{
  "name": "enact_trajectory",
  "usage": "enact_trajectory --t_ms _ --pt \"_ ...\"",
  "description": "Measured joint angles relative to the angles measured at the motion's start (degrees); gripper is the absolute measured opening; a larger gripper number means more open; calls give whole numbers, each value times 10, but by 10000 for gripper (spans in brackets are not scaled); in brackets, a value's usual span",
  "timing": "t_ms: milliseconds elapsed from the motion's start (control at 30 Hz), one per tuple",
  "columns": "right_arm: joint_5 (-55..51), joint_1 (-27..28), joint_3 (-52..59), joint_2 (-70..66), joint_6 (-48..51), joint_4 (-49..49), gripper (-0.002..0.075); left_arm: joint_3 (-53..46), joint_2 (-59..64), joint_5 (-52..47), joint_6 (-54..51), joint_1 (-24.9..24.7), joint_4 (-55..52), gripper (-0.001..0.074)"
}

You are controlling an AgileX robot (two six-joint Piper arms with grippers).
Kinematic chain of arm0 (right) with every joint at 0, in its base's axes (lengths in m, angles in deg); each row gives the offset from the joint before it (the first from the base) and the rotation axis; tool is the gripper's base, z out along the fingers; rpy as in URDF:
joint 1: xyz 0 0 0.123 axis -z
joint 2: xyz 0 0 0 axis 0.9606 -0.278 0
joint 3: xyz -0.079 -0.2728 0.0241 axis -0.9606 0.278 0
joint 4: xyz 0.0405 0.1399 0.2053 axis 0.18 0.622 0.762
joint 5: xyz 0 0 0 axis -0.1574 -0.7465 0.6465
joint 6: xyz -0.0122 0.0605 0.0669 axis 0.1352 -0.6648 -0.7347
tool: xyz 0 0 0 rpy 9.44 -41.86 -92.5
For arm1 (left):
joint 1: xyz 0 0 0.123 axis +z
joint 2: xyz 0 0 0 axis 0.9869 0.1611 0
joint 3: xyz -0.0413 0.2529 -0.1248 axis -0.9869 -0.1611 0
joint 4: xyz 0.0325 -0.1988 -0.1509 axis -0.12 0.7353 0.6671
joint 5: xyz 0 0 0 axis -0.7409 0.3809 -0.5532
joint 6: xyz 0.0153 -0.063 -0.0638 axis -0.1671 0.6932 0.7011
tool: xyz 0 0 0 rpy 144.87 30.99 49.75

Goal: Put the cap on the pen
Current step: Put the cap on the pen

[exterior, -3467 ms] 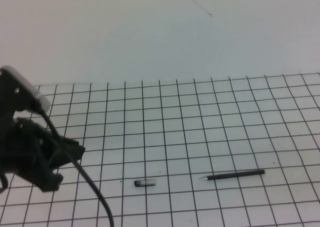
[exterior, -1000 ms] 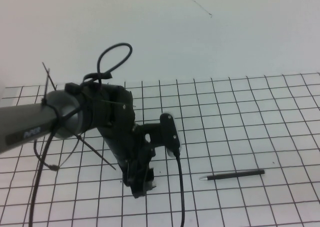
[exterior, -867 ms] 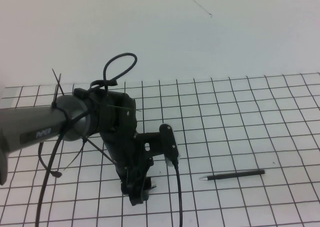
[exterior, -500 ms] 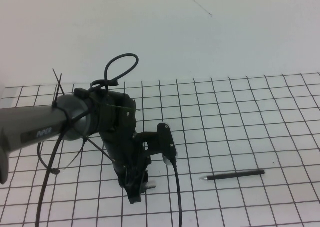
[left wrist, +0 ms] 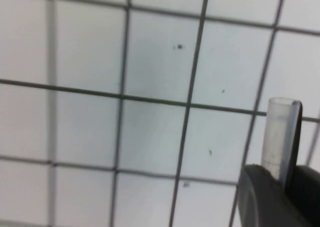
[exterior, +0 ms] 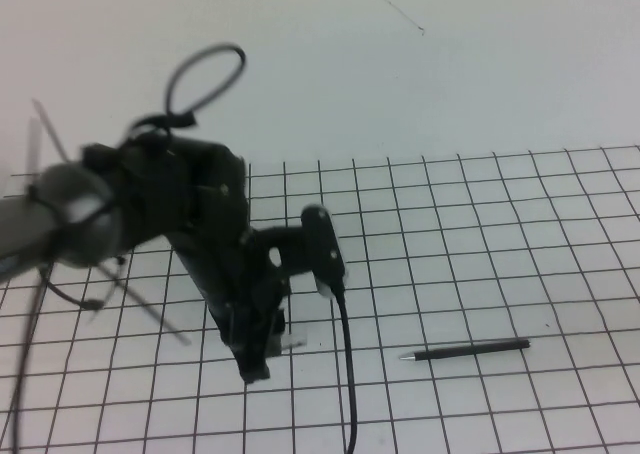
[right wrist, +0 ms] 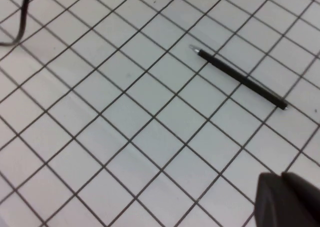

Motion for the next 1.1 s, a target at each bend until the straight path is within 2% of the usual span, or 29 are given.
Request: enact_trajectory --t_ms 33,133,267,333,433,467,500,667,900,933,967,1100 --pt "-5 -10 -15 -28 19 0 3 0 -20 -4 -7 0 0 1" --pt "-7 -49 -60 -112 83 -6 55 0 -80 -20 -28 0 12 1" --pt "1 -103 -125 -223 112 -50 206 0 -152 -35 -36 0 7 1" --pt "2 -126 -156 -271 112 -82 253 0 -180 -37 -27 0 -9 0" --pt "16 -164 -192 -340 112 -128 255 0 -217 -52 -20 0 -25 1" --pt "29 -175 -203 -360 112 -147 255 0 -229 -57 -20 0 -26 67" --pt "43 -184 -210 -375 113 -163 255 0 -239 -62 -19 0 -26 1" --pt "99 -221 -242 -461 113 -257 255 0 -269 -113 -9 0 -28 1" --pt "98 -228 -300 -573 111 -297 255 -1 -288 -157 16 1 -46 1" --pt "97 -228 -310 -587 111 -296 254 -1 -288 -160 16 1 -48 39" --pt "91 -228 -322 -601 111 -296 254 -1 -289 -166 16 1 -48 1" --pt "57 -228 -367 -649 111 -296 254 -1 -289 -171 16 1 -49 1"
